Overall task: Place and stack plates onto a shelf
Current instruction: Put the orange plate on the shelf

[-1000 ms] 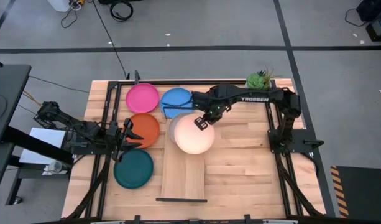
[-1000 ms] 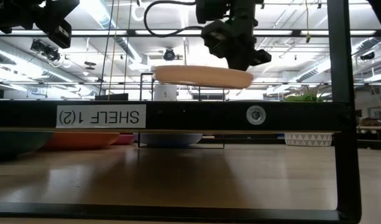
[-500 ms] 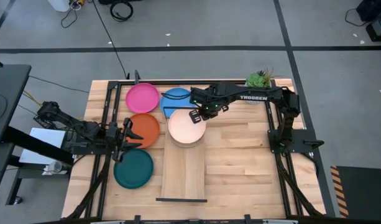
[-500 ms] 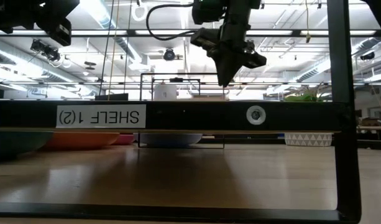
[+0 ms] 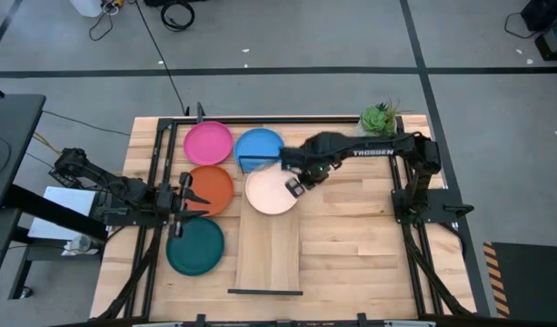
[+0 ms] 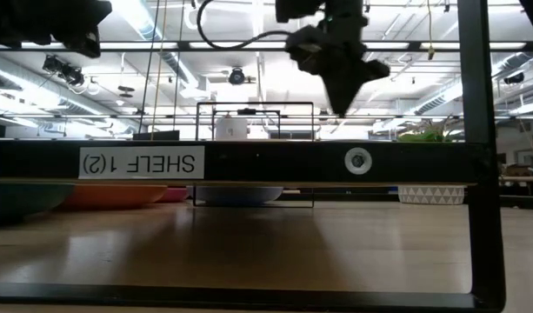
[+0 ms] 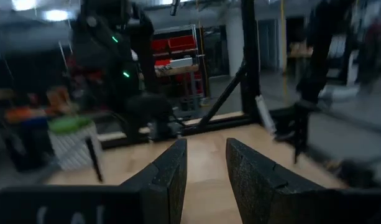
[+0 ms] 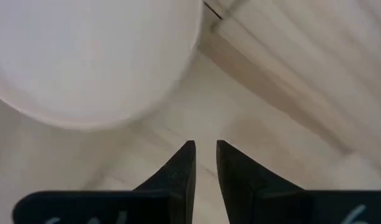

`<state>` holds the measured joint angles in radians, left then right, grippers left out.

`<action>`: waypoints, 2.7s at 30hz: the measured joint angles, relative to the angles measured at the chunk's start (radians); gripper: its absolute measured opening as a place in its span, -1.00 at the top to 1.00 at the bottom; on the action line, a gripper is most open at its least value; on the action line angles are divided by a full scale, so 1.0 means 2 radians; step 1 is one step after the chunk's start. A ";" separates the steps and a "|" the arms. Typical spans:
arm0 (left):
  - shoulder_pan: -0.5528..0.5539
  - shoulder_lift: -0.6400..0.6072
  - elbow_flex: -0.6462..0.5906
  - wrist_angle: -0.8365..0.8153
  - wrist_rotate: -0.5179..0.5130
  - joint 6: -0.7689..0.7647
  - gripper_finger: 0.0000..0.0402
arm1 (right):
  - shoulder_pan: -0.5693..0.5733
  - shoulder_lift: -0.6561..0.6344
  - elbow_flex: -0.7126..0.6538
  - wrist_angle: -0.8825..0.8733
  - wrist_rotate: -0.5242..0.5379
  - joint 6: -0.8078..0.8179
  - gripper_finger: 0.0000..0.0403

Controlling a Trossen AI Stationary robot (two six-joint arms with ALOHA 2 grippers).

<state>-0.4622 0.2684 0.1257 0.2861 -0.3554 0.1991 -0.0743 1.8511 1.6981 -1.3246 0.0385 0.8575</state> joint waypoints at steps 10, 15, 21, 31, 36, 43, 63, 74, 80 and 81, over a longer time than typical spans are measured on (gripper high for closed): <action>0.000 0.000 0.000 0.000 0.000 -0.053 0.41 | 0.113 -0.002 -0.035 0.006 0.117 -0.068 0.78; 0.000 0.000 0.000 0.011 0.000 -0.081 0.41 | 0.152 -0.035 -0.095 0.062 0.186 -0.081 0.91; 0.000 0.000 0.000 0.041 -0.008 -0.069 0.41 | 0.166 -0.105 -0.221 0.236 0.209 -0.148 0.94; 0.000 0.043 0.009 -0.032 -0.111 -0.186 0.41 | 0.160 -0.205 -0.408 0.478 0.351 -0.314 0.89; 0.000 0.129 0.045 -0.163 -0.059 -0.348 0.41 | 0.160 -0.225 -0.455 0.524 0.349 -0.238 0.89; -0.024 0.270 0.093 -0.223 -0.051 -0.435 0.41 | 0.183 -0.203 -0.517 0.691 0.350 -0.295 0.89; 0.063 0.552 0.240 -0.400 -0.066 -0.514 0.26 | 0.241 -0.149 -0.527 0.759 0.339 -0.379 0.89; 0.093 0.598 0.242 -0.397 -0.009 -0.519 0.36 | 0.269 -0.149 -0.556 0.793 0.378 -0.369 0.89; 0.102 0.576 0.242 -0.406 -0.008 -0.519 0.90 | 0.270 -0.149 -0.559 0.800 0.381 -0.369 0.89; 0.103 0.570 0.243 -0.411 -0.006 -0.519 0.92 | 0.270 -0.149 -0.559 0.802 0.381 -0.369 0.89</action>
<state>-0.2555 1.4086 0.6117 -0.5366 -0.3675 -0.8398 0.4656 1.5528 0.5793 0.2795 0.8009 0.1204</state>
